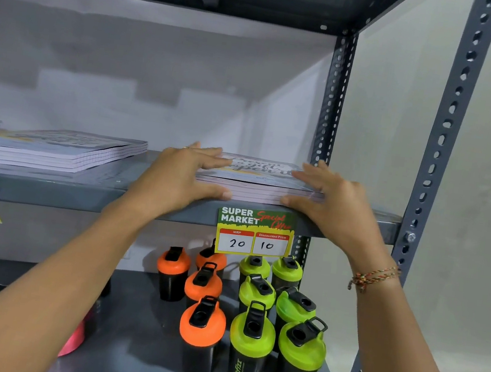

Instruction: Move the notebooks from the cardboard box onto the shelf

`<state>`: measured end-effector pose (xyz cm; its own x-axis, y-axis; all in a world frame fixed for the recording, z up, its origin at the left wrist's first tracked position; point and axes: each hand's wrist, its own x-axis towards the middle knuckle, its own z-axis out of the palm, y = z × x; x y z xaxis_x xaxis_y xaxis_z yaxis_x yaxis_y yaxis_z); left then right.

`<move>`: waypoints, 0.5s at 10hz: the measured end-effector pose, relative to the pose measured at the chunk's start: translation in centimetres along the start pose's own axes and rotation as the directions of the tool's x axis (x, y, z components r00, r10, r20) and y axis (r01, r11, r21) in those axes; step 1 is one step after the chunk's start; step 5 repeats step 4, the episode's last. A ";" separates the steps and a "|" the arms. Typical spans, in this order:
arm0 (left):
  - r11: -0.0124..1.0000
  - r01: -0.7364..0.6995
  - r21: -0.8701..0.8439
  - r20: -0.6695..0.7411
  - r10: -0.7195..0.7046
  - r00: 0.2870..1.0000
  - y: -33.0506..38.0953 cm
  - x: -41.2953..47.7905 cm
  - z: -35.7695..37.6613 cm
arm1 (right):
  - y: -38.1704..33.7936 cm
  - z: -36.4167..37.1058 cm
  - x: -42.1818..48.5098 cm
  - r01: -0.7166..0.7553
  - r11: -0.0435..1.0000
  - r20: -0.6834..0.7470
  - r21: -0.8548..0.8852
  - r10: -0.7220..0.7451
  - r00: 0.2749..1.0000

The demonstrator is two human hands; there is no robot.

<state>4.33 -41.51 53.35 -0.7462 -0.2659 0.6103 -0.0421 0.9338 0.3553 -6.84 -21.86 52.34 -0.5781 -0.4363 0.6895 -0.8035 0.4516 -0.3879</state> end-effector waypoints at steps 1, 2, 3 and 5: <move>0.999 -0.041 0.000 0.042 0.041 0.998 0.1 0.4 0.2 | -0.2 0.4 0.4 0.050 0.998 0.040 -0.026 -0.049 0.998; 0.999 -0.042 0.003 0.039 0.041 0.998 -0.5 0.7 0.7 | 0.6 0.5 0.9 0.047 0.999 0.029 0.008 -0.047 0.998; 0.999 -0.050 -0.001 0.020 0.050 0.999 -0.5 0.6 0.7 | 0.6 0.4 1.2 0.050 0.998 0.027 0.024 -0.051 0.998; 0.998 -0.044 -0.039 0.029 0.045 0.999 -0.3 0.4 0.7 | 0.3 0.7 -0.1 0.149 0.989 -0.059 -0.002 -0.149 0.987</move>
